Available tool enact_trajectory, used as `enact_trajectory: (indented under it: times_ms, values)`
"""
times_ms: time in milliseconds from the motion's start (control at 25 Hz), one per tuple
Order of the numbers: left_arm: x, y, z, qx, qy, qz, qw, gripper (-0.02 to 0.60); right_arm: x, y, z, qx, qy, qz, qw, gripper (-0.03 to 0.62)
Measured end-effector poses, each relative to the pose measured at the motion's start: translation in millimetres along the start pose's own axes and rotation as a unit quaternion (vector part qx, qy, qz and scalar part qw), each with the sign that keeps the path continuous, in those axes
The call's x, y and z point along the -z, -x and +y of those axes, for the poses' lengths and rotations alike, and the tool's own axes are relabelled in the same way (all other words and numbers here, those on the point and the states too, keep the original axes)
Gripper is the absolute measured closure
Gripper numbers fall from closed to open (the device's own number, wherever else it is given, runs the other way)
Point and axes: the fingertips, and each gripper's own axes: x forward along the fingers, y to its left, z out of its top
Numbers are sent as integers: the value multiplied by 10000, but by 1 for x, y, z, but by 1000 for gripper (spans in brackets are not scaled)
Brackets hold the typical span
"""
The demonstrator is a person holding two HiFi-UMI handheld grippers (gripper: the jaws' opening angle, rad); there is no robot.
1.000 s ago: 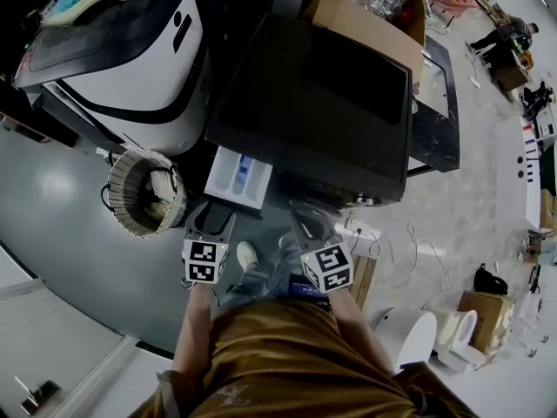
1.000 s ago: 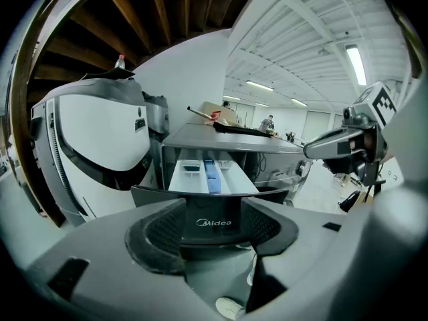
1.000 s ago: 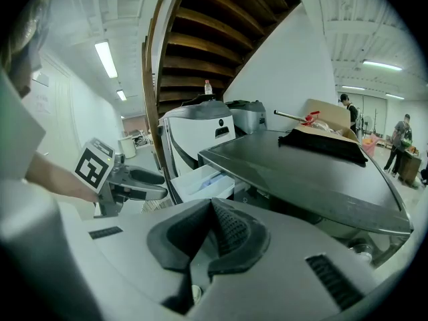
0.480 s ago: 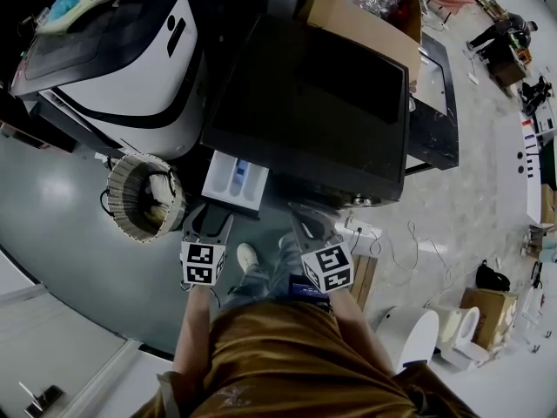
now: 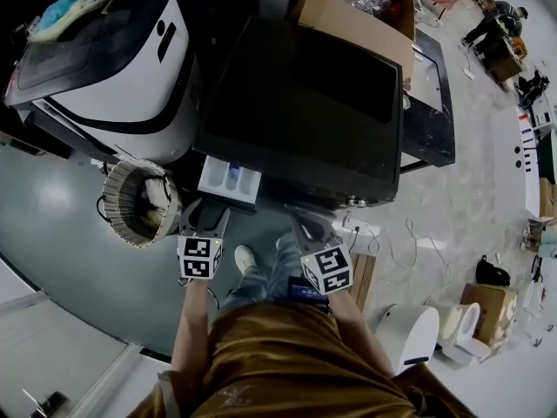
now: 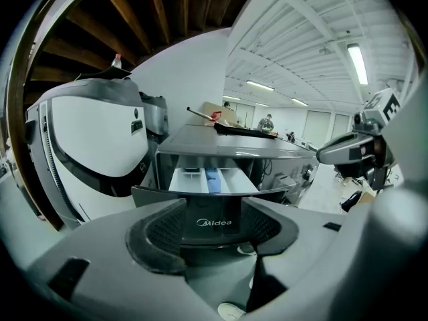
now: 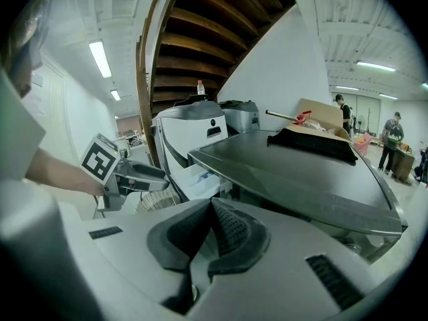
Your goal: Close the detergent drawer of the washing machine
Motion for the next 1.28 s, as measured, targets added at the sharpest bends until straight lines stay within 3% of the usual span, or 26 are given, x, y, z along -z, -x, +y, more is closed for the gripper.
enact_trajectory:
  times_ms: [1280]
  values:
    - [-31,-42,10,30,49,-204,9998,322,3,-9,-48,222,-153,207,9994,582]
